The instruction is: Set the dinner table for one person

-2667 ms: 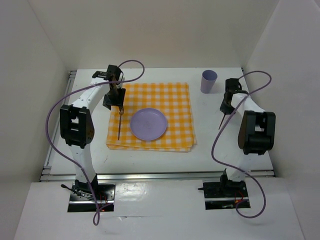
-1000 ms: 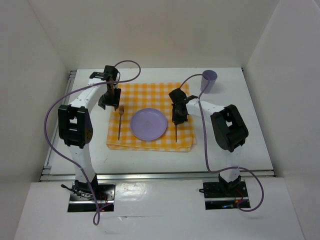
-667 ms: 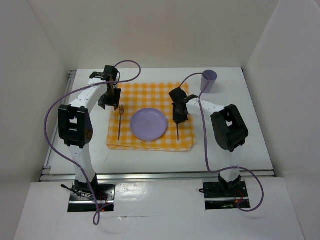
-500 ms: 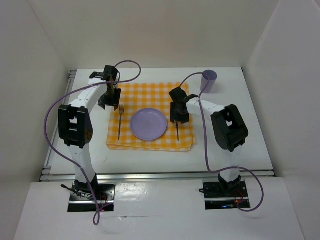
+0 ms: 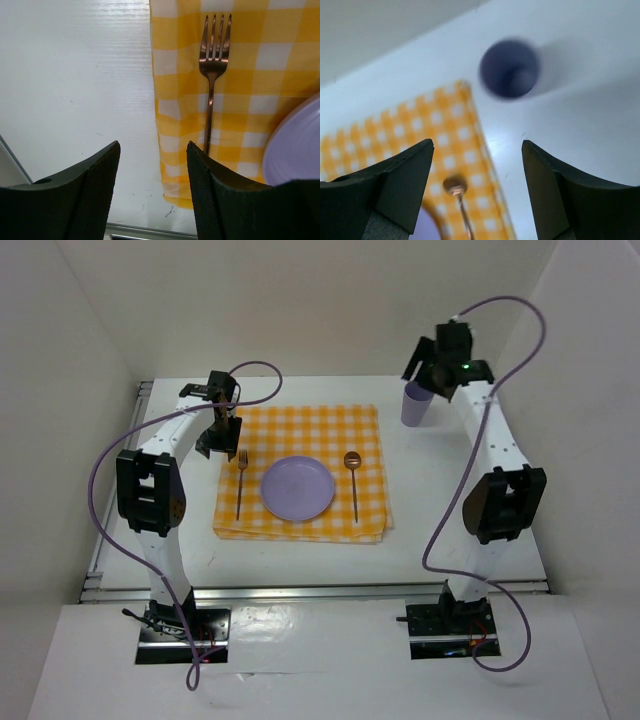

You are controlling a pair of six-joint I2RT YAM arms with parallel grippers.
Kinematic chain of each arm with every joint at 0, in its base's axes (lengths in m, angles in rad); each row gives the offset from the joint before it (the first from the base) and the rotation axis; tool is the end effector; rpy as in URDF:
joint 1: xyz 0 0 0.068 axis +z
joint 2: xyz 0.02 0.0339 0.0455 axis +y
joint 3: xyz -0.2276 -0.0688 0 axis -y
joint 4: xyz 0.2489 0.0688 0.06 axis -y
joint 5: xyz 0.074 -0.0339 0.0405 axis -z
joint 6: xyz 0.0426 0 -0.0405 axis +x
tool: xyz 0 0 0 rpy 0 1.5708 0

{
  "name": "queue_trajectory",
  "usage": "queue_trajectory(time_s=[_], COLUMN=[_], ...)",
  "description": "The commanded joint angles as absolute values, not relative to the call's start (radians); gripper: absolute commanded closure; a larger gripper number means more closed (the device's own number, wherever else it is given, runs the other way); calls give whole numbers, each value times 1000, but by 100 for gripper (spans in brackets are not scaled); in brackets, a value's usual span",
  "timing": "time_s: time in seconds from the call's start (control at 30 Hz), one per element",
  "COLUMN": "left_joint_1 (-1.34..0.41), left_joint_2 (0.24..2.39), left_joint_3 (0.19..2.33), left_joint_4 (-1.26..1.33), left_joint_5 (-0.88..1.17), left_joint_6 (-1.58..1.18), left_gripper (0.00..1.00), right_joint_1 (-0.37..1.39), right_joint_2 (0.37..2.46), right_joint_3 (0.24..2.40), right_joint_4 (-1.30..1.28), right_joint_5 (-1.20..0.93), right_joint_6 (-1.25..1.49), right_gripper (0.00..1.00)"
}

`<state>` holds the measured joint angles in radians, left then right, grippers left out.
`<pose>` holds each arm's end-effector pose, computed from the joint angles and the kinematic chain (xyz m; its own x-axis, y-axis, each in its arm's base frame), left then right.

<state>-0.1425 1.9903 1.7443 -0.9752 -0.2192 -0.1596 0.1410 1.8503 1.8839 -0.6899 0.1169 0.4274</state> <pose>0.4055 -0.0488 0.2104 -0.9285 -0.0235 -0.3706 -0.0837 0.9855 0.1473 0.4182 0.0543 0.3296 -0.5697 0.3349 -0.7505 0.2067 0.9422 0.2636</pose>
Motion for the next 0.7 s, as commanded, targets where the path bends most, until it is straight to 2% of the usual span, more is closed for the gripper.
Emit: queue_trajectory(time_s=[0.0,0.13,0.27,0.33,0.5,0.57,0.63,0.67], left_joint_1=[-141,-141,-141,-141,-141,-141,-141,-141], left_joint_2=[1940,1928,1905,1896,1896,1896,1896,1896], left_joint_3=[1743,1743,1720,1707,1698,1698,1698,1698], left_joint_4=[-974,-974,-974,-965,-965,-965,-965,-965], left_joint_5=[-233,-224,-225,-225,-235,-235,-235,-235], left_joint_6=[-153,-153,-144,-144,-144,-144,-144,-144], left_gripper=[37,37,37,37,37,37,37,37], right_joint_1=[37,-58,-72,-72,-81,-81,-81,-81], right_joint_2=[1929,2121,2227,2255,2287,2287,2276,2276], right_joint_3=[2017,2189,2298,2316,2306,2269,2246,2234], right_joint_4=[-764,-785,-750,-750,-730,-721,-712,-712], right_joint_5=[115,67,52,43,43,43,43,43], right_joint_6=[407,433,433,422,422,422,422,422], right_gripper=[21,25,35,43,51,51,60,67])
